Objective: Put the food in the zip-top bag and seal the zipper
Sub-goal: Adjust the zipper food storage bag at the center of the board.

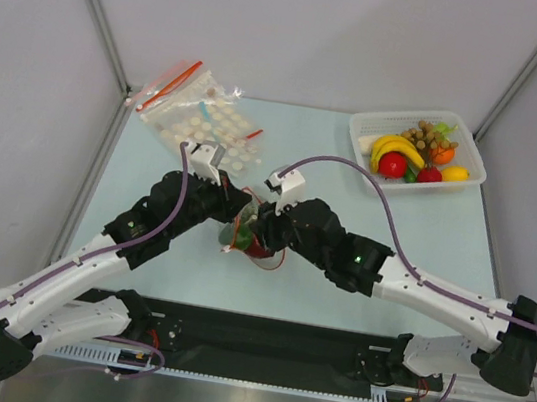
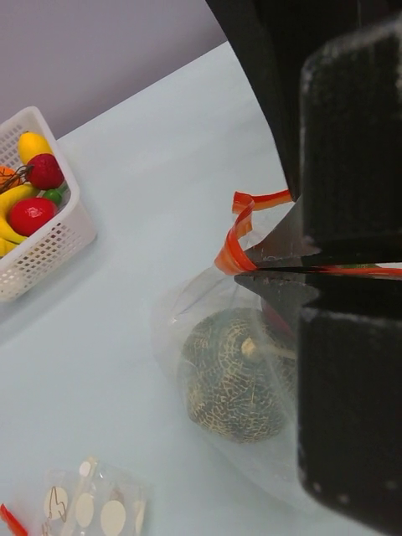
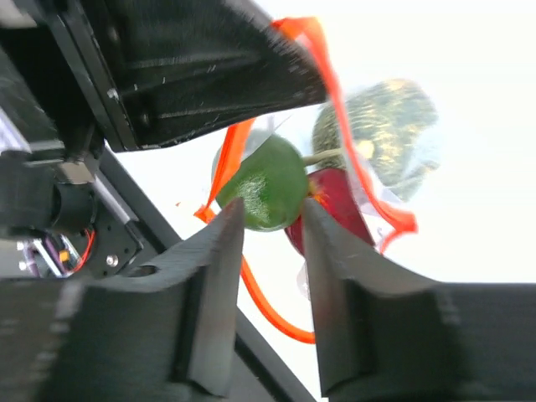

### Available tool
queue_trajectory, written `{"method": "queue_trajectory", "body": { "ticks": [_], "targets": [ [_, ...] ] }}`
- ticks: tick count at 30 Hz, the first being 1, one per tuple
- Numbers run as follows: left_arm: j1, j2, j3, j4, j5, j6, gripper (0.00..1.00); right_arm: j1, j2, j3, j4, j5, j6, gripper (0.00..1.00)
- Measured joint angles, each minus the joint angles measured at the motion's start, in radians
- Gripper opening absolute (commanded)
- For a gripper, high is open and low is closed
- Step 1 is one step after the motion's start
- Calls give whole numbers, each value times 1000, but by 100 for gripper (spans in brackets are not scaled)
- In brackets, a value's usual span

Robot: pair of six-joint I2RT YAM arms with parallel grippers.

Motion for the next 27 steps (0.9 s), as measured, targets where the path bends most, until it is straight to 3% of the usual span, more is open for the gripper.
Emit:
{"method": "queue_trajectory", "body": {
  "ticks": [10, 15, 22, 24, 25, 27],
  "targets": [
    [0, -25, 0, -18, -67, 2, 1, -18, -29, 41, -123, 132, 7, 59],
    [0, -36, 0, -24, -95, 2, 0, -19, 29, 41, -133, 130, 15, 56],
    [1, -40, 0, -35, -130, 2, 0, -18, 147, 75, -187, 111, 29, 31],
    [1, -48, 0, -40, -138, 2, 0, -19, 171, 98, -219, 106, 31, 15],
    [1, -52, 0, -42, -142, 2, 0, -19, 178, 109, -233, 100, 30, 0],
    [1, -63, 0, -45, -149, 2, 0, -19, 180, 126, -256, 89, 32, 0]
  ]
}}
